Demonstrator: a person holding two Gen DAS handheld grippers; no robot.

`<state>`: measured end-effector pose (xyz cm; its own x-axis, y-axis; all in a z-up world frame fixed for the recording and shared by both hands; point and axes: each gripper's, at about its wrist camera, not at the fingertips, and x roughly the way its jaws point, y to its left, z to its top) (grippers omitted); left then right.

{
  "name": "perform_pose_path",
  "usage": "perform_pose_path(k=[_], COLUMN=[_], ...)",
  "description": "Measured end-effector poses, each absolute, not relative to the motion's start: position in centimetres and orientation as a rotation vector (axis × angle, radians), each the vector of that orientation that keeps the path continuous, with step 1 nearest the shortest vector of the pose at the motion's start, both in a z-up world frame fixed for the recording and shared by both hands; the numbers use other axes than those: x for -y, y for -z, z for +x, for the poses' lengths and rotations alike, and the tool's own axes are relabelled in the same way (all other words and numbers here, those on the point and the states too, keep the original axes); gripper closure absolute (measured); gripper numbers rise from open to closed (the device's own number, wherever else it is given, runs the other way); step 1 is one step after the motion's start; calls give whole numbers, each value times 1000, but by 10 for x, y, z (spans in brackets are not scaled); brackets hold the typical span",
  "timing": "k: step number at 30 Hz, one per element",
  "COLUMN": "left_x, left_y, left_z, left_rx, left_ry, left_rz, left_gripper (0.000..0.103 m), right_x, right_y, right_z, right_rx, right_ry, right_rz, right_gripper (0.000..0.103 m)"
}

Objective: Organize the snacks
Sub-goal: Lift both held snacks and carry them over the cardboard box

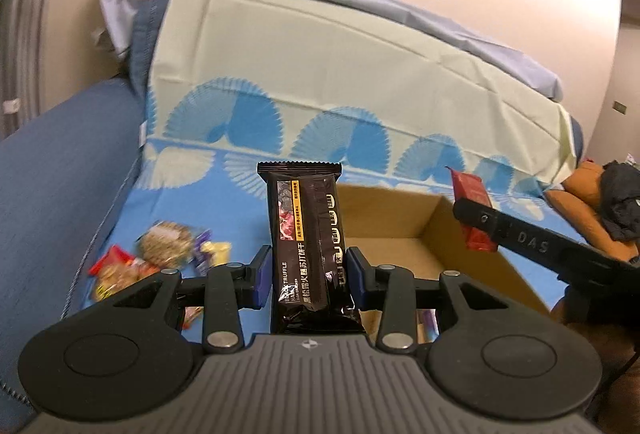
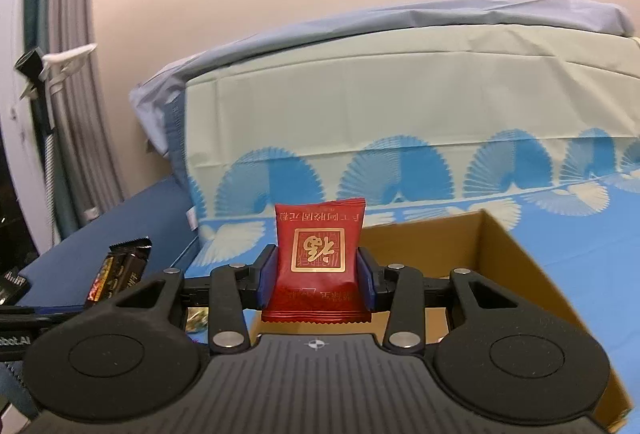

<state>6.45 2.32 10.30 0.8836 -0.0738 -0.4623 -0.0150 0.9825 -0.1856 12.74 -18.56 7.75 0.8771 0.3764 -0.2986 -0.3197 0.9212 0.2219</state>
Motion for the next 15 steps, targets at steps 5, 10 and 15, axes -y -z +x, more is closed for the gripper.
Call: perform_pose_path(k=[5, 10, 15], left_x=[-3, 12, 25], left_y=[-118, -128, -134], left_z=[76, 84, 88], left_rx=[-458, -441, -436], left_ry=[63, 83, 105], left_rz=[-181, -179, -175], left_gripper=[60, 60, 60], right_x=[207, 224, 230], right_y=[-82, -84, -85], right_z=[131, 131, 131], right_rx=[-318, -309, -300], right_ry=[-308, -274, -262], right_rz=[195, 224, 232], right_gripper=[60, 60, 60])
